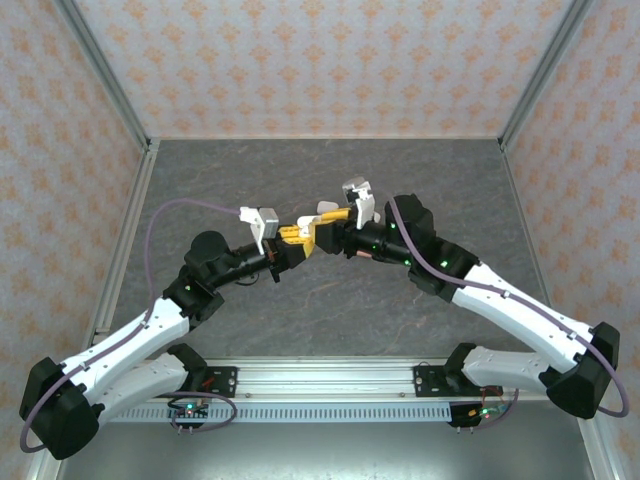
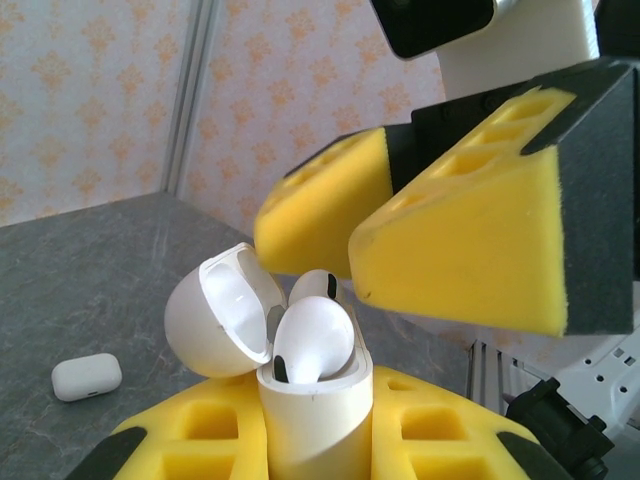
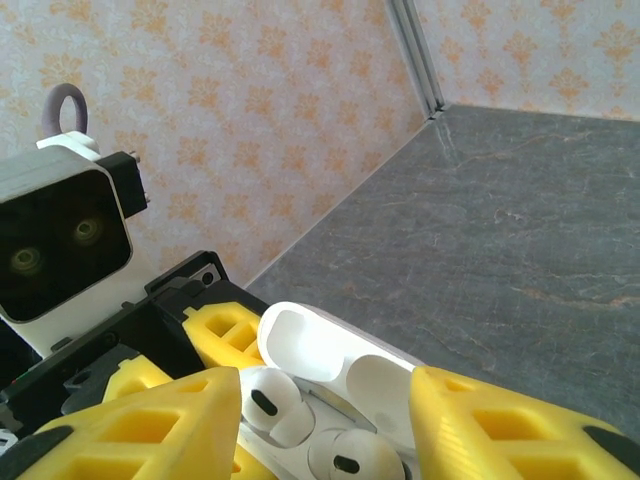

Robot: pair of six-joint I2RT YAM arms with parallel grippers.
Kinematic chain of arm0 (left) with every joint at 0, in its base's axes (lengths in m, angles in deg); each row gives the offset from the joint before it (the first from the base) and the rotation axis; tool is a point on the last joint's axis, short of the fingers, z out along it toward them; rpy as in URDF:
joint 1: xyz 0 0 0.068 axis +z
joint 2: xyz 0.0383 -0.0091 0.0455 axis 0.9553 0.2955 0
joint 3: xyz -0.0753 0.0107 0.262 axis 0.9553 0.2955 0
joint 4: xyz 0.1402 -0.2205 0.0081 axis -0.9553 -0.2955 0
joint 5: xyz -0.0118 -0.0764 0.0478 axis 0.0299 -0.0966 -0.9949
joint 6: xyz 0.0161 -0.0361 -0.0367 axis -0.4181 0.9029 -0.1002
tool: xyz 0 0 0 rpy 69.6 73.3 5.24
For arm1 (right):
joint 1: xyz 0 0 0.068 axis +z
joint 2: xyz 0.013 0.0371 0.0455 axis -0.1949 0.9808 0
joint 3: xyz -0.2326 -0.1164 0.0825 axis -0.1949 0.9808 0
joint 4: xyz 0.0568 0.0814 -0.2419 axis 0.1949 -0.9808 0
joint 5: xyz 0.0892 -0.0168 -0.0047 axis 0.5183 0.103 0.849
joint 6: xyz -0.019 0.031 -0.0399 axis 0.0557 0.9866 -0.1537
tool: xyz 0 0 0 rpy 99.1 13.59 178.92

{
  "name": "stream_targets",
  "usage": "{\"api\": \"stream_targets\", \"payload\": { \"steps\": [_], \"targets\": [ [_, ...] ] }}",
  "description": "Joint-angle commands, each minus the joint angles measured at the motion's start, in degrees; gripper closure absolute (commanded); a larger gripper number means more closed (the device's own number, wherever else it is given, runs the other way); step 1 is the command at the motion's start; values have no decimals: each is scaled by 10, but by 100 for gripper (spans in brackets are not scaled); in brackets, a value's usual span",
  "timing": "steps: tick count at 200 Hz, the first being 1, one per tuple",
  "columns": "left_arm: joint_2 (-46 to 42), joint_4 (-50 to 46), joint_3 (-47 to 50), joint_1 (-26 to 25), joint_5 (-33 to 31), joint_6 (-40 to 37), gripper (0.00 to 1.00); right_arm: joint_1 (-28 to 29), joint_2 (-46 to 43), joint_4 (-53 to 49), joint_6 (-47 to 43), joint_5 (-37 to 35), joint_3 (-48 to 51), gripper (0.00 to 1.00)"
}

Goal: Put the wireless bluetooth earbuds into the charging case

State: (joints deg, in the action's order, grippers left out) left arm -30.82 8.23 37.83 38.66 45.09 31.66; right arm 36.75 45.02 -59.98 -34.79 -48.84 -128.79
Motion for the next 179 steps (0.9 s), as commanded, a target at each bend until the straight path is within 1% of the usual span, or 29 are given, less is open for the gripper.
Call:
{"api": "stream_targets", "payload": {
  "steps": [1, 42, 57, 65, 79, 99, 116, 144, 157, 179],
  "targets": [
    [-11, 43, 4, -6, 14, -1, 100, 4, -9, -23, -7, -21, -33, 49],
    [-16, 48, 7, -7, 14, -5, 100, 4, -33, -55, -15, -49, -46, 41],
    [-20, 52, 9, -7, 15, -6, 100, -1, -46, -65, -14, -55, -44, 33],
    [-22, 53, 10, -8, 15, -6, 100, -9, -52, -64, -9, -43, -39, 25],
    [-24, 54, 10, -9, 16, -7, 100, -31, -58, -53, 10, 4, -24, 14],
    [-27, 54, 9, -11, 18, -7, 100, -52, -54, -44, 36, 59, -10, 6],
    [-29, 52, 9, -12, 18, -8, 100, -54, -43, -31, 48, 95, -4, 4],
    [-26, 52, 9, -14, 19, -9, 100, -54, -14, -5, 66, 148, -8, 4],
    [-25, 49, 6, -14, 20, -9, 100, -54, 0, 4, 70, 166, -15, 5],
    [-24, 43, 5, -17, 19, -12, 100, -54, 14, 18, 74, 189, -26, 11]
  ]
}}
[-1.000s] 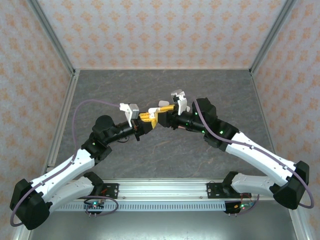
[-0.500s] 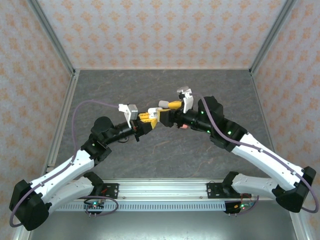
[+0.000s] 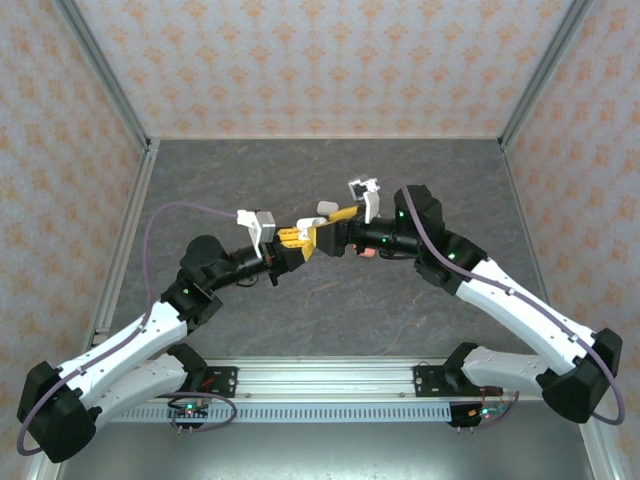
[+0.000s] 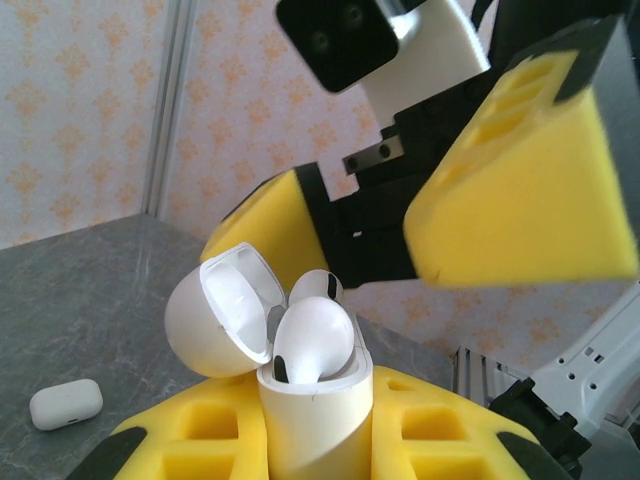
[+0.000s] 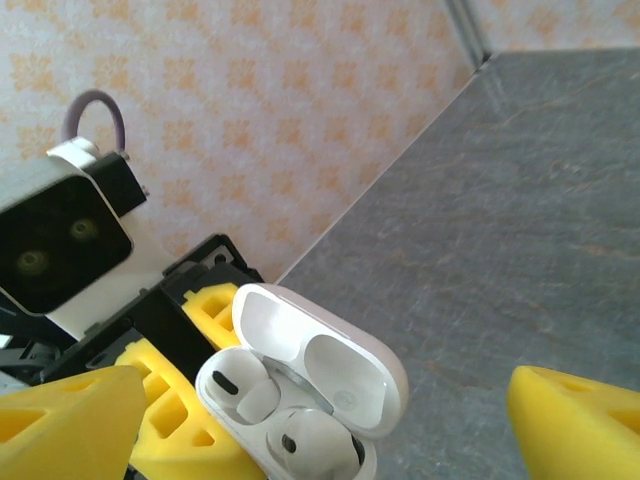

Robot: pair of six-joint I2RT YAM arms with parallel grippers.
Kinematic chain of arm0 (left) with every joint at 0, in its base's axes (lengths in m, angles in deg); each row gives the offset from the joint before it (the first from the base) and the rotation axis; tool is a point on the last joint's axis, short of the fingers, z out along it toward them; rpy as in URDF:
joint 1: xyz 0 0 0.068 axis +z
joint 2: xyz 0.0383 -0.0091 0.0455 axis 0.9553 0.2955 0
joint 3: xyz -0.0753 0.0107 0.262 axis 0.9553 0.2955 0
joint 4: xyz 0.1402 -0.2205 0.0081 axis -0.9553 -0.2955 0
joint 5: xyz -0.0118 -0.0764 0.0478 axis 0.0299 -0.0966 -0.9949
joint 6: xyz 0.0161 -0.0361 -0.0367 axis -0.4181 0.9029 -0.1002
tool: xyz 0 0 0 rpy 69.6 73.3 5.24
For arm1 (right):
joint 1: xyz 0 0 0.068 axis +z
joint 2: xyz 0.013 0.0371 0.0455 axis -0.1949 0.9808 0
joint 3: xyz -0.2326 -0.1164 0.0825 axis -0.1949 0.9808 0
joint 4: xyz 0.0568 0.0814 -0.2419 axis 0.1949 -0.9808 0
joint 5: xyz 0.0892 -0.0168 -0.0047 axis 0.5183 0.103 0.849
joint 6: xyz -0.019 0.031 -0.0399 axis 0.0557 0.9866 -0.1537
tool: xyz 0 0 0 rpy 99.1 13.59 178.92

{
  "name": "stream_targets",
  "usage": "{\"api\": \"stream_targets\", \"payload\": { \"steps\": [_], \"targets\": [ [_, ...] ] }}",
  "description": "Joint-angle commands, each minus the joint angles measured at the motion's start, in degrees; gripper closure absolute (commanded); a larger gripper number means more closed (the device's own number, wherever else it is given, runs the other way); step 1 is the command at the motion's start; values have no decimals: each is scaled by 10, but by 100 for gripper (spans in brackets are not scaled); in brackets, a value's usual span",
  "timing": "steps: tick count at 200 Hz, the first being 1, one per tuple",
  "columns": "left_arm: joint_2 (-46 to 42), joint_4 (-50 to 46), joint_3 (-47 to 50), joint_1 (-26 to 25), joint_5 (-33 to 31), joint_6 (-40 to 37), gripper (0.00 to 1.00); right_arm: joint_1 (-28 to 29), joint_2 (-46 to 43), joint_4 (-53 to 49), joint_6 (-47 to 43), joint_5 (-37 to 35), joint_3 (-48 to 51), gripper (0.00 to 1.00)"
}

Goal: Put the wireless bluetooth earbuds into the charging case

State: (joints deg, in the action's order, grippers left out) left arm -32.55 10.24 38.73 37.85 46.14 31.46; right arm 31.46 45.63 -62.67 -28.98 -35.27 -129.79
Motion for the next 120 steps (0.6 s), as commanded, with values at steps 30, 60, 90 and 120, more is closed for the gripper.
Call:
{"api": "stream_targets", "payload": {
  "steps": [30, 60, 90, 120],
  "targets": [
    [-5, 17, -4, -10, 5, -14, 100, -1, 7, 63, 13, 67, -26, 13],
    [1, 15, -5, -10, 1, -15, 100, 0, -2, 91, 16, 98, -25, 16],
    [6, 24, -3, -11, 0, -13, 100, -1, -18, 96, 19, 116, -14, 20],
    [12, 23, -2, -11, -3, -14, 100, -1, -45, 95, 14, 111, 4, 23]
  ]
}}
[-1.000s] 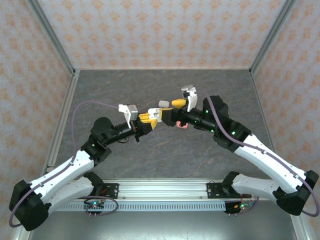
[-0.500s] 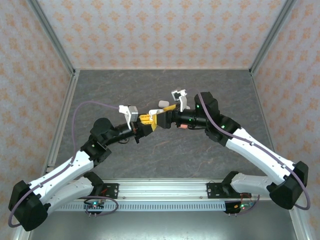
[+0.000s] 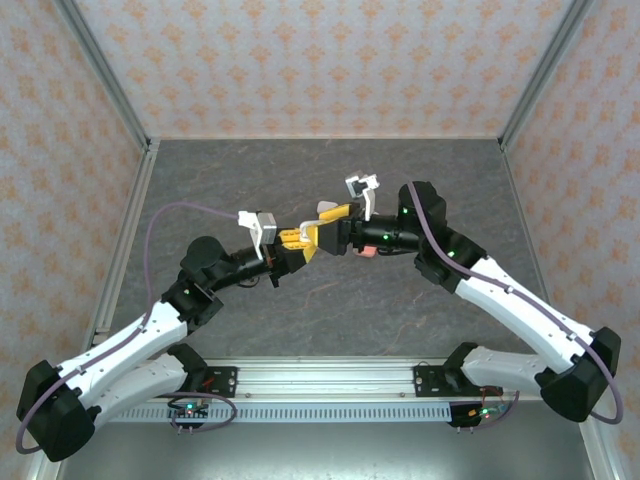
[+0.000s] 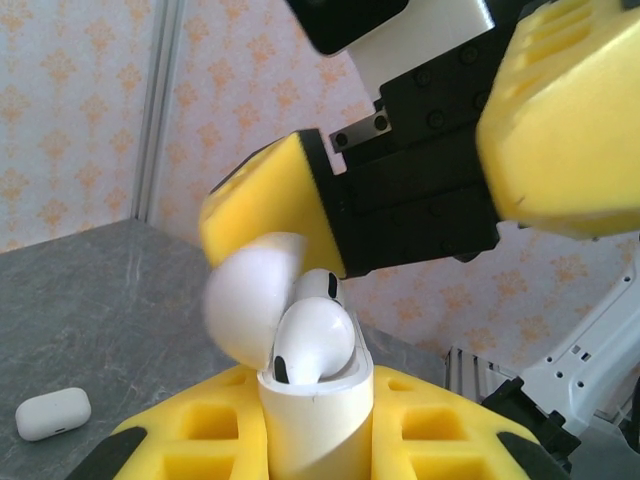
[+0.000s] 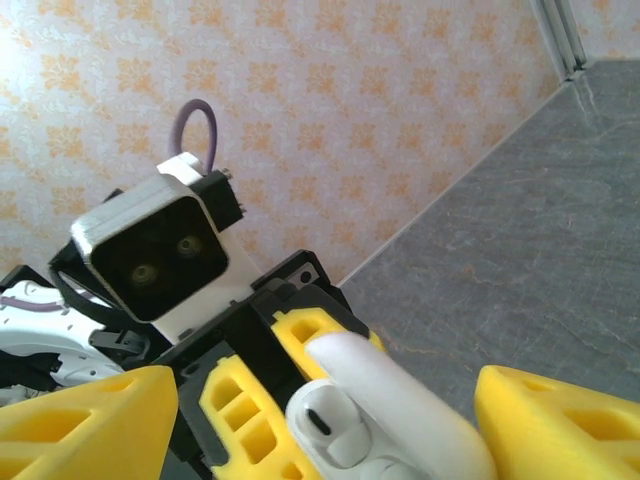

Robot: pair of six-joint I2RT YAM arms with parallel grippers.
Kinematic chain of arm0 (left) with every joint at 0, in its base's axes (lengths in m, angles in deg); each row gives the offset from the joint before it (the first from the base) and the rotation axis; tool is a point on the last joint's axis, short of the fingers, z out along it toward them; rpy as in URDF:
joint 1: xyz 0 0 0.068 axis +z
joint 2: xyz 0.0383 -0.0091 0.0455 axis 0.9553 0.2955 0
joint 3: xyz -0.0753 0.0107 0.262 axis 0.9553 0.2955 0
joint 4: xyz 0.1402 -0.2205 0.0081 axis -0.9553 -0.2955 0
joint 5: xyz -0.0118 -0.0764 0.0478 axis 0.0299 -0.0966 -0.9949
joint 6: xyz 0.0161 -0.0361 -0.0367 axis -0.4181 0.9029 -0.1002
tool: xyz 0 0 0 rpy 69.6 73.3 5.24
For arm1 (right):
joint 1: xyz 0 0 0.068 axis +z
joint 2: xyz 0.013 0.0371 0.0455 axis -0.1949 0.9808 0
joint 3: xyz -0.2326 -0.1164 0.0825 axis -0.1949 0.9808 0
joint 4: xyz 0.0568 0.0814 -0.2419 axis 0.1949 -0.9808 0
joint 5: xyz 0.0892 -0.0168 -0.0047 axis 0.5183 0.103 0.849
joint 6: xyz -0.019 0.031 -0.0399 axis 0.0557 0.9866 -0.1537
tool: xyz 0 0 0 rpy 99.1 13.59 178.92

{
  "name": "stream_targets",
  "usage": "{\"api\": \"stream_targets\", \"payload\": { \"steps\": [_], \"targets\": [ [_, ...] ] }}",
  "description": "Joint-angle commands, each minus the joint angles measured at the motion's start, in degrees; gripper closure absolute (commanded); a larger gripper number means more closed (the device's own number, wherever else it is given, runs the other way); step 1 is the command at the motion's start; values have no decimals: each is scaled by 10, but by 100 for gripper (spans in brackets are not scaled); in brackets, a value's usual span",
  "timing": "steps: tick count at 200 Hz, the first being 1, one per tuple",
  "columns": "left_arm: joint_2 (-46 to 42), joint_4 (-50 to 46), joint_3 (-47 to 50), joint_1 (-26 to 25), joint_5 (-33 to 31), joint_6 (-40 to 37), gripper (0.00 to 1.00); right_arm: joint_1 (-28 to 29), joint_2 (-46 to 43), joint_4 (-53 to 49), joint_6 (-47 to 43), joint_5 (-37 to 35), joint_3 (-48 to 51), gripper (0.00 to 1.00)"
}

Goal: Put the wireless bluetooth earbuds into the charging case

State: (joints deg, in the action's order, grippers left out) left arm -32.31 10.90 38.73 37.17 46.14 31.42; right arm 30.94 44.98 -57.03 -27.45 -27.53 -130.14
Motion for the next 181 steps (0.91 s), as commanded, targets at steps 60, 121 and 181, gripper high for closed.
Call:
{"api": "stream_targets", "payload": {
  "steps": [60, 121, 181],
  "targets": [
    [25, -37, -20, -4, -30, -23, 100, 5, -69, -62, -38, -130, 15, 16],
    [152, -115, -78, 11, -53, -27, 100, -3, -72, -155, -41, -355, 22, 0],
    [370, -107, -156, 76, -28, 38, 100, -13, -68, -171, -5, -434, 77, 1]
  ]
}}
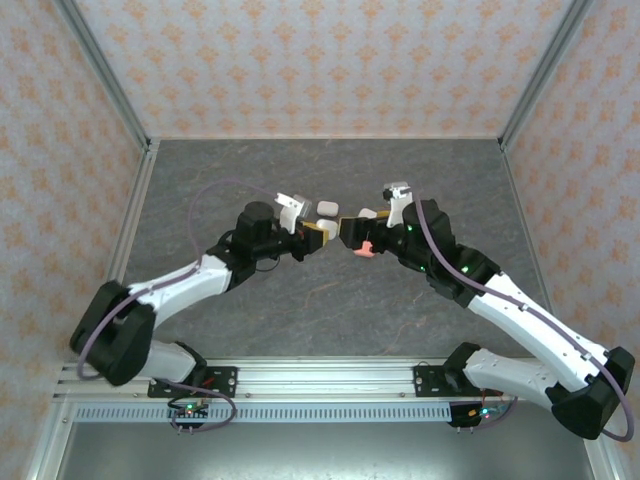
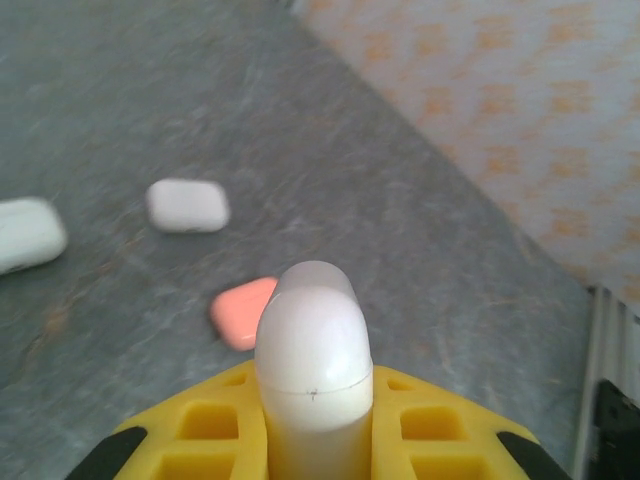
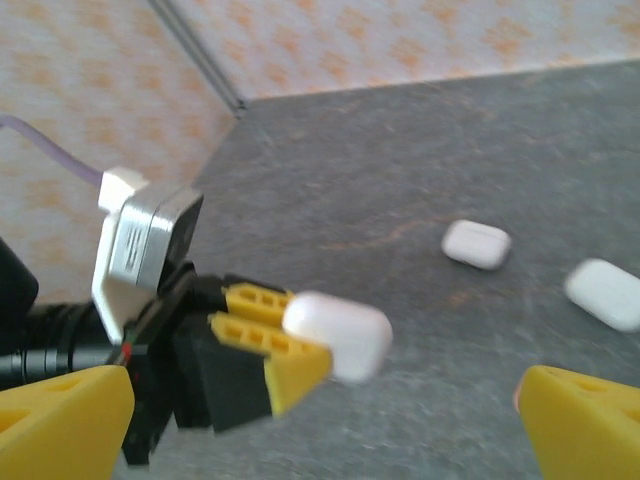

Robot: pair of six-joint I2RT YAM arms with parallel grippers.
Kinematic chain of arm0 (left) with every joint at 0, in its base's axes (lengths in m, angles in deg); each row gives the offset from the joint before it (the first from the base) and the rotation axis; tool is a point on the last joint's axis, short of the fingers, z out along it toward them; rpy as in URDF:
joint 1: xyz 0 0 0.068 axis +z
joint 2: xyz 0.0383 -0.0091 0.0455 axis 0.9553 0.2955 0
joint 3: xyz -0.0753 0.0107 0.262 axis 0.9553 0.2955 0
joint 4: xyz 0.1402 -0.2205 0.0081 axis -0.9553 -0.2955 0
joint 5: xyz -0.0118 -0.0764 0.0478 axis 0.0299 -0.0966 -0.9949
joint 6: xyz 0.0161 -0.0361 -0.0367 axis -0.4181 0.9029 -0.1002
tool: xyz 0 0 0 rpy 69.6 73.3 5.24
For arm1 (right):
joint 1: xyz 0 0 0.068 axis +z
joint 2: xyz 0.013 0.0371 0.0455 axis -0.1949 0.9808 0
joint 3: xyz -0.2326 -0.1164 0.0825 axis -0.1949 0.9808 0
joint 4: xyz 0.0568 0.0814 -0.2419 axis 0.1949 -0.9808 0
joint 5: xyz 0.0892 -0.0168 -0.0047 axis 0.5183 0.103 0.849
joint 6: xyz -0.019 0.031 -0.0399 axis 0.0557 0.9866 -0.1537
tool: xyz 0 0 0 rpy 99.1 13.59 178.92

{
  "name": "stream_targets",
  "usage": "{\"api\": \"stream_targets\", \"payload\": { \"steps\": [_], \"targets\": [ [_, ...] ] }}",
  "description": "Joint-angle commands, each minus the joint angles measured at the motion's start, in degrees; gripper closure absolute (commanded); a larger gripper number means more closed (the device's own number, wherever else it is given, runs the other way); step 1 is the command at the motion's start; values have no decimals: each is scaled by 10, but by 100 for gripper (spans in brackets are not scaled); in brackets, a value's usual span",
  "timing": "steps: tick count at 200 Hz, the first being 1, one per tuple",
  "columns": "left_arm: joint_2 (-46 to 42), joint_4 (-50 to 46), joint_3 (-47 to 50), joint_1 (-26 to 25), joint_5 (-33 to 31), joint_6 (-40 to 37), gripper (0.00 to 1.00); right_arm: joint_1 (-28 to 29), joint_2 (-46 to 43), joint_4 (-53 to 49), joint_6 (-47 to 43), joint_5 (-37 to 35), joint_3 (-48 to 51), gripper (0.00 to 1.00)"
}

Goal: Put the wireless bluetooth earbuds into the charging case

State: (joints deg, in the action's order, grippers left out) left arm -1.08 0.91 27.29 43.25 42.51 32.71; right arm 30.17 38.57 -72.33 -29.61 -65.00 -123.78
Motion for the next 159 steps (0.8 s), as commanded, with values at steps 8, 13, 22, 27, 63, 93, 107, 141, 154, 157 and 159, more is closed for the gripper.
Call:
{"api": "stream_targets", "payload": {
  "steps": [8, 13, 22, 27, 63, 93, 107, 141, 154, 157, 159],
  "targets": [
    [79, -18, -55, 16, 8, 27, 100, -7, -3, -20, 17, -62, 18, 1],
    [92, -27, -64, 16, 7, 27, 100, -8, -3, -21, 17, -64, 19, 1],
    [113, -41, -78, 16, 5, 25, 100, -10, -1, -22, 17, -65, 23, 1],
    [123, -46, -84, 16, 3, 28, 100, -11, 1, -22, 16, -65, 24, 1],
    [183, -60, -109, 16, -1, 44, 100, -15, 23, -35, 1, -65, 18, 1],
    [222, -70, -124, 16, 1, 55, 97, -16, 40, -43, -9, -67, 11, 1],
    [233, -66, -127, 16, 4, 61, 95, -17, 48, -44, -12, -61, 8, 1],
    [248, -78, -134, 16, -2, 56, 88, -17, 62, -51, -17, -51, 2, 1],
    [251, -82, -135, 15, -6, 52, 81, -18, 62, -51, -17, -51, 3, 1],
    [252, -82, -134, 16, -6, 52, 79, -18, 62, -50, -17, -50, 3, 1],
    [252, -83, -134, 16, -7, 51, 78, -18, 62, -50, -16, -51, 3, 1]
  ]
}}
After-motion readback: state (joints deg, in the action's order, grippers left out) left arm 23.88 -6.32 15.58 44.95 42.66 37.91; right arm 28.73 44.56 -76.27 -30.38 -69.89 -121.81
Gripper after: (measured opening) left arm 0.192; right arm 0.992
